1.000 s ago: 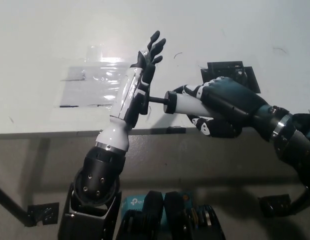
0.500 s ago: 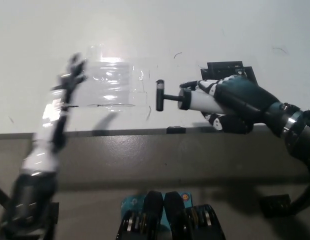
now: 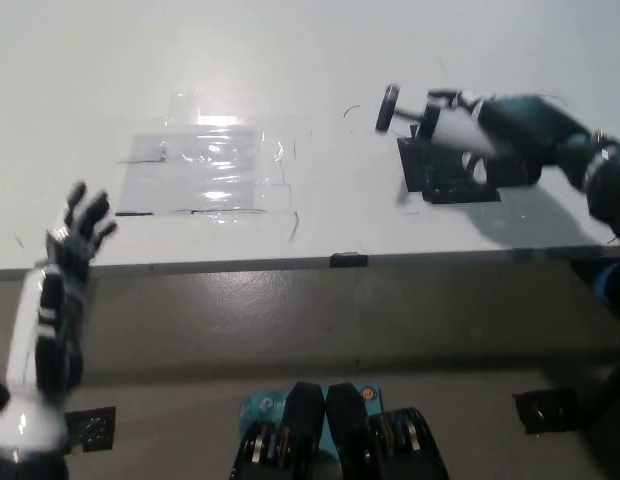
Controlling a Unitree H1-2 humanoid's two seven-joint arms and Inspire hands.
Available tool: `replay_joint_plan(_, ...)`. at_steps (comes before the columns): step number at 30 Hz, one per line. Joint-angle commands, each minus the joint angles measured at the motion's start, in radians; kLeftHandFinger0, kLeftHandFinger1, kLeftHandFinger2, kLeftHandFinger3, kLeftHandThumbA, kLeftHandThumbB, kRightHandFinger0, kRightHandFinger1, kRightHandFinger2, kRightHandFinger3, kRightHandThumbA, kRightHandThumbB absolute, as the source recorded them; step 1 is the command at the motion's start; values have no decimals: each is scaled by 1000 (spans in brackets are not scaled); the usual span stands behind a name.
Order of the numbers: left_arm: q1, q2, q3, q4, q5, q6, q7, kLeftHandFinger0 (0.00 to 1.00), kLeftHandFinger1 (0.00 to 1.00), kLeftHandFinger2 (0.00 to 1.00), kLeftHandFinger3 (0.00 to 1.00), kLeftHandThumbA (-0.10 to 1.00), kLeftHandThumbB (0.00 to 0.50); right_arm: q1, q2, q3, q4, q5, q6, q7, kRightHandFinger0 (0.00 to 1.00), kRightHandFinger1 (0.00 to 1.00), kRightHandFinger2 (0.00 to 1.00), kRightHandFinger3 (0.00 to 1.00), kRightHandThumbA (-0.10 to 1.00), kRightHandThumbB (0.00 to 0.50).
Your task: The robot uses right hand to pick up a small white air pumper and uses its left hand to compress it, and then puts it on the desk
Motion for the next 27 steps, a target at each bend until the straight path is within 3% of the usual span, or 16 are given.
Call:
replay_joint_plan(1, 91, -5, -59, -33, 24, -109, -39, 1000, 1000, 1000, 1000, 1000, 167, -121, 16, 1, 163, -32, -104, -172, 30, 558, 884, 1000, -100, 135)
replay_joint_plan(3, 123, -6, -76, -18, 31, -130, -34, 1000, 1000, 1000, 1000, 1000, 181, -132, 26, 5, 223, -36, -115, -203, 31, 551, 870, 1000, -100, 137)
replay_joint_plan(9, 163, 11, -82, 81, 33, -192, -35, 1000, 1000, 1000, 1000, 1000, 141, -147, 55, 36, 388, -65, -147, -309, 48, 568, 884, 1000, -100, 150)
replay_joint_plan(10, 161, 13, -80, 88, 38, -187, -34, 1000, 1000, 1000, 1000, 1000, 148, -150, 57, 41, 407, -66, -158, -326, 101, 602, 900, 1000, -100, 183)
replay_joint_plan(14, 146, 16, -74, 116, 32, -189, -33, 1000, 1000, 1000, 1000, 1000, 180, -160, 68, 65, 452, -80, -178, -370, 89, 579, 876, 1000, -100, 170)
replay_joint_plan(17, 152, 16, -73, 126, 40, -198, -31, 1000, 1000, 1000, 1000, 1000, 183, -155, 84, 61, 481, -63, -186, -384, 117, 596, 876, 964, -100, 191)
replay_joint_plan(18, 155, 16, -74, 131, 38, -203, -32, 1000, 1000, 1000, 1000, 1000, 183, -151, 86, 63, 482, -59, -179, -366, 158, 599, 852, 905, -100, 200)
replay_joint_plan(19, 155, 18, -73, 134, 37, -206, -33, 1000, 1000, 1000, 1000, 1000, 182, -145, 90, 61, 476, -52, -174, -354, 161, 526, 733, 769, 29, 235)
replay_joint_plan(20, 155, 19, -73, 134, 36, -206, -33, 1000, 1000, 1000, 1000, 1000, 181, -139, 91, 59, 461, -46, -163, -337, 176, 473, 656, 744, 152, 256)
replay_joint_plan(21, 154, 20, -72, 135, 36, -206, -33, 1000, 1000, 1000, 1000, 1000, 179, -127, 89, 57, 421, -33, -143, -291, 412, 720, 912, 952, 269, 296)
replay_joint_plan(22, 153, 22, -70, 135, 38, -204, -32, 1000, 1000, 1000, 1000, 1000, 180, -118, 84, 60, 393, -18, -135, -238, 779, 936, 1000, 1000, 368, 308)
replay_joint_plan(23, 153, 22, -69, 134, 37, -200, -31, 1000, 1000, 1000, 1000, 1000, 181, -115, 83, 54, 395, 7, -146, -208, 983, 1000, 1000, 1000, 421, 337)
replay_joint_plan(25, 154, 22, -68, 137, 30, -196, -32, 1000, 1000, 1000, 1000, 1000, 183, -108, 81, 54, 397, 24, -153, -182, 1000, 1000, 1000, 1000, 463, 364)
replay_joint_plan(27, 152, 23, -63, 137, 20, -191, -32, 1000, 1000, 1000, 1000, 1000, 188, -105, 76, 66, 392, 16, -137, -157, 1000, 1000, 1000, 1000, 670, 410)
